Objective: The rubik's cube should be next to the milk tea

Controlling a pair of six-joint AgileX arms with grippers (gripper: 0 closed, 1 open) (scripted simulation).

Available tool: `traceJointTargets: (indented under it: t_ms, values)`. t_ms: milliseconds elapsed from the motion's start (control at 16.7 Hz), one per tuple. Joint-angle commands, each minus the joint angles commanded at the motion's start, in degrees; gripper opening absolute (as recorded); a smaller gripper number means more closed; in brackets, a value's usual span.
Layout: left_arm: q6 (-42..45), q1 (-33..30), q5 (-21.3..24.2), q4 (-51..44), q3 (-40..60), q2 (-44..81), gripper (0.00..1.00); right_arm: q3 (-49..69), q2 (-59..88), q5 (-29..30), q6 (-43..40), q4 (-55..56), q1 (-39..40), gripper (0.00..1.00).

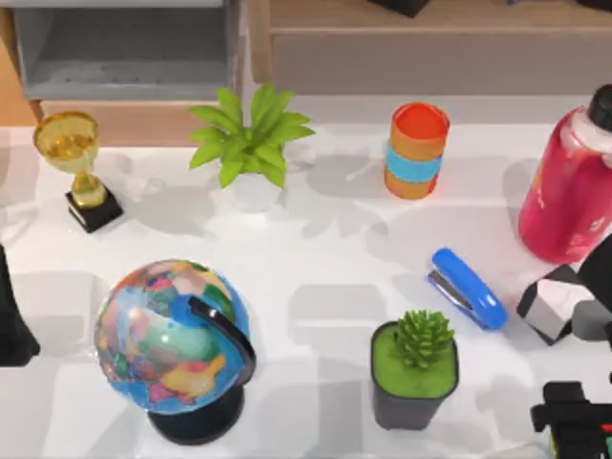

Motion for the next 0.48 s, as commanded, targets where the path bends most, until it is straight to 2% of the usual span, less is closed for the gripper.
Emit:
traceJointTargets:
  t_ms: [120, 480]
  values:
    - [0.0, 0.0, 0.0, 0.0, 0.0, 0.0, 1.0, 0.0, 0.0, 0.0, 0.0, 0.0, 0.0, 0.98]
    - [0.0, 0.0, 0.0, 0.0, 0.0, 0.0, 1.0, 0.0, 0.0, 0.0, 0.0, 0.0, 0.0, 1.0]
